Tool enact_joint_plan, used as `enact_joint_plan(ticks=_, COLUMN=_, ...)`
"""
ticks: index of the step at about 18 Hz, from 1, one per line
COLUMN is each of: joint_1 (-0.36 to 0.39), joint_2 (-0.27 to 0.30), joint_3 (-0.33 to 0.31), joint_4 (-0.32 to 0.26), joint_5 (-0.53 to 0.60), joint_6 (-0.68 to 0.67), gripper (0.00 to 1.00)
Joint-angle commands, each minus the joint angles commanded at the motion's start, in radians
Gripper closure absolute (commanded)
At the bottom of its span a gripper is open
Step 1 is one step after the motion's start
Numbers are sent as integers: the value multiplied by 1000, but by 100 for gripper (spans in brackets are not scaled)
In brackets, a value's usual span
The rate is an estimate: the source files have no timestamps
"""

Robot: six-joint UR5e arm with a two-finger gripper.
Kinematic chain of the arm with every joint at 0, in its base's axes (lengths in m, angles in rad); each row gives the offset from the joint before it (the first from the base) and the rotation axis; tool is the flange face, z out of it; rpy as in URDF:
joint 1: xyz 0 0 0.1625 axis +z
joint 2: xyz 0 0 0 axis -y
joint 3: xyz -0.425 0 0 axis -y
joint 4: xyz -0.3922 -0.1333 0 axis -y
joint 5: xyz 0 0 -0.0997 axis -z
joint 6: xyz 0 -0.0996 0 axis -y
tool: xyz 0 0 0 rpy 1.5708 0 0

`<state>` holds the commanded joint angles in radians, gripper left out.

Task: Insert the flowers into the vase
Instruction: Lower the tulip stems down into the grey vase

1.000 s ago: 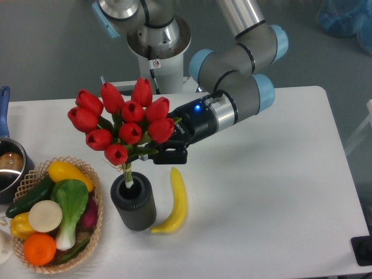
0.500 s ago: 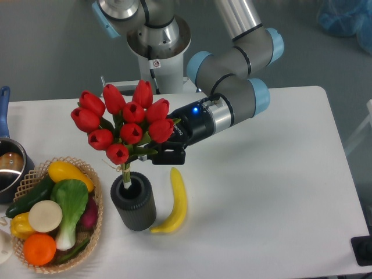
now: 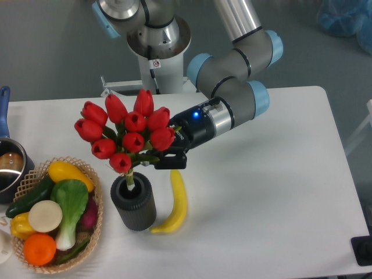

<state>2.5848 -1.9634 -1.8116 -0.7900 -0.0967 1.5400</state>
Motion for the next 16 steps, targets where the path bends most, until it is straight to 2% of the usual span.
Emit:
enact_joint_plan(ticks=5, joint_1=0, joint_2=-20, joint_3=-14, joint_4=-2, joint_5=2, joint_6=19, gripper=70)
enact_joint_plan(ticks=10, joint_1=-3, joint_2=-26, joint_3=-72, joint_4=0, joint_5=5, joint_6=61, gripper=70)
enact_joint_plan(ticks=12, joint_1=-3, joint_2=-43, joint_3=-107, joint_4=0, joint_5=3, joint_6=136, gripper=70)
enact_joint_plan(ticks=16, joint_1=-8, joint_2=-49, joint_3=-117, joint_4=-2, joint_5=5, joint_6=150, gripper=70)
